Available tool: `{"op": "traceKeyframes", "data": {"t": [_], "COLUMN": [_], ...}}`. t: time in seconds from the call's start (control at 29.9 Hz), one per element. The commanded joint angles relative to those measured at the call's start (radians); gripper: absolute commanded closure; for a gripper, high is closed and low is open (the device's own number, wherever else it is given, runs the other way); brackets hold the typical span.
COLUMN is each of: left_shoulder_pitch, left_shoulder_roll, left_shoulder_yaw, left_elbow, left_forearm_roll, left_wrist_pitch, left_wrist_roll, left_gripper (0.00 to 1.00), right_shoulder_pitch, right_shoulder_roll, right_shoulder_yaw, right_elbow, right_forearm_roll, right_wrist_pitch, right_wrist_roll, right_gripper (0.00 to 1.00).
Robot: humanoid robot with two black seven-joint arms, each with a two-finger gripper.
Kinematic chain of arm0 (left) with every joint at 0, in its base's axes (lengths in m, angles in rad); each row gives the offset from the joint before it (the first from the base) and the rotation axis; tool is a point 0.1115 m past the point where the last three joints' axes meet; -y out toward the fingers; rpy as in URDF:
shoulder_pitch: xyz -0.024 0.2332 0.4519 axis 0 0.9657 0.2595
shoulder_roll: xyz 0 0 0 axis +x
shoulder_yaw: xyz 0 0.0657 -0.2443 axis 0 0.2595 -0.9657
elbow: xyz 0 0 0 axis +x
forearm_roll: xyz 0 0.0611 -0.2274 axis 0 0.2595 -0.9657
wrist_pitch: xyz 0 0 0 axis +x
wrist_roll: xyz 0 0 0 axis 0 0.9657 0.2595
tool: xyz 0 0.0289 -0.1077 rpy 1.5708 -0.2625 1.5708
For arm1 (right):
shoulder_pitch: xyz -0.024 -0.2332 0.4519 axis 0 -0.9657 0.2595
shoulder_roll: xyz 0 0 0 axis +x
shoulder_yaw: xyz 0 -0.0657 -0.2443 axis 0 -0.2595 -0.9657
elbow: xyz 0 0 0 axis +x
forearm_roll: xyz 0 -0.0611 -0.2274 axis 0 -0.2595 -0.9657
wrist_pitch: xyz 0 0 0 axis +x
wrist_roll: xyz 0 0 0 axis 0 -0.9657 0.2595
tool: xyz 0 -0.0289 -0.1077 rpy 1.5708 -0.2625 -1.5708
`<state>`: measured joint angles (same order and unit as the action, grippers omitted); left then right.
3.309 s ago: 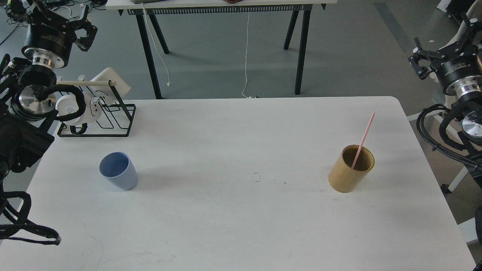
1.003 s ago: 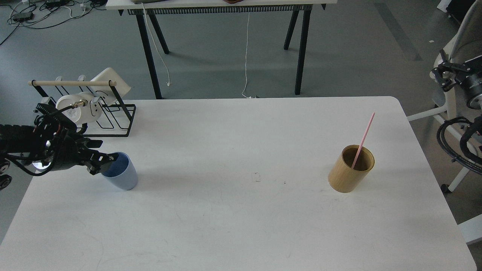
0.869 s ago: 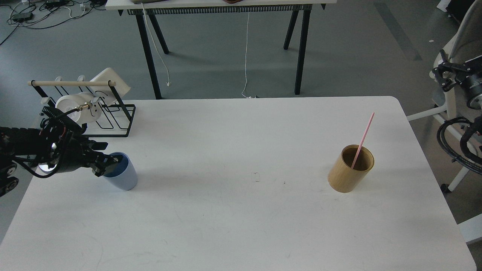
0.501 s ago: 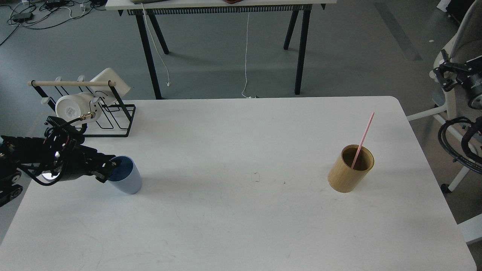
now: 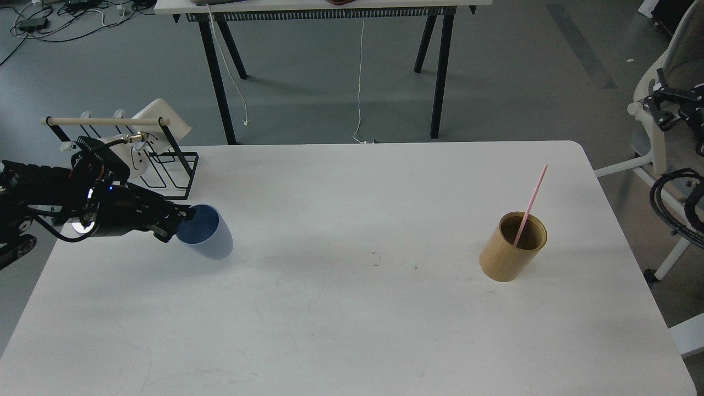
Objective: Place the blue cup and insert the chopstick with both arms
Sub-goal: 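Carry the blue cup toward the tan cup and lower it onto the table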
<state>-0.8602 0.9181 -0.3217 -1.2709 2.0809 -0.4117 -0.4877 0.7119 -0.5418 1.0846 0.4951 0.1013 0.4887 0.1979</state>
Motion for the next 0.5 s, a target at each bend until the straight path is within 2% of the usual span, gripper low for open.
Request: {"op": "traceKeyframes", "data": {"t": [0.0,0.03,0.1,0.2,0.3,0.37,0.47], "left_shoulder_pitch": [-0.083,-0.106,-0.149,-0.178,-0.178,-0.172,-0.169], "left_shoulder_roll": [-0.111,-0.154,-0.234,-0.365,-0.557,-0.662,-0.752], "left_shoulder_yaw": [0.003,0.003,0.009,0.015,0.021,0.032,0.068], "left_elbow": [-0.053,-0.053,-0.053,-0.047,-0.019,0.004,0.042], "left_forearm_roll": [0.004,0.004,0.010,0.011,0.036,0.077,0.101], "left_wrist_pitch": [-0.077,-0.077,-0.077,-0.077,-0.077,-0.077,-0.077], "left_wrist_roll": [0.007,0.017,0.067,0.176,0.276,0.300,0.301], "left_gripper": [0.98,0.98,0.98,0.97,0.97,0.97,0.97], "right_shoulder_pitch": [0.006,0.009,0.012,0.020,0.023,0.023,0.021], "right_shoulder_roll": [-0.009,-0.016,-0.030,-0.033,-0.033,-0.033,-0.035], "right_shoulder_yaw": [-0.002,-0.002,-0.003,-0.003,-0.003,0.004,0.035], "right_elbow": [0.002,0.002,0.002,0.002,0.002,0.002,0.002], "right_forearm_roll": [0.000,0.000,0.000,-0.002,-0.002,-0.002,-0.002], "right_wrist_pitch": [0.000,0.000,0.000,0.000,0.000,0.000,0.000], "right_wrist_roll": [-0.002,-0.003,-0.002,0.001,0.001,0.001,0.000], "right_gripper": [0.01,0.01,0.01,0.01,0.02,0.02,0.02]}}
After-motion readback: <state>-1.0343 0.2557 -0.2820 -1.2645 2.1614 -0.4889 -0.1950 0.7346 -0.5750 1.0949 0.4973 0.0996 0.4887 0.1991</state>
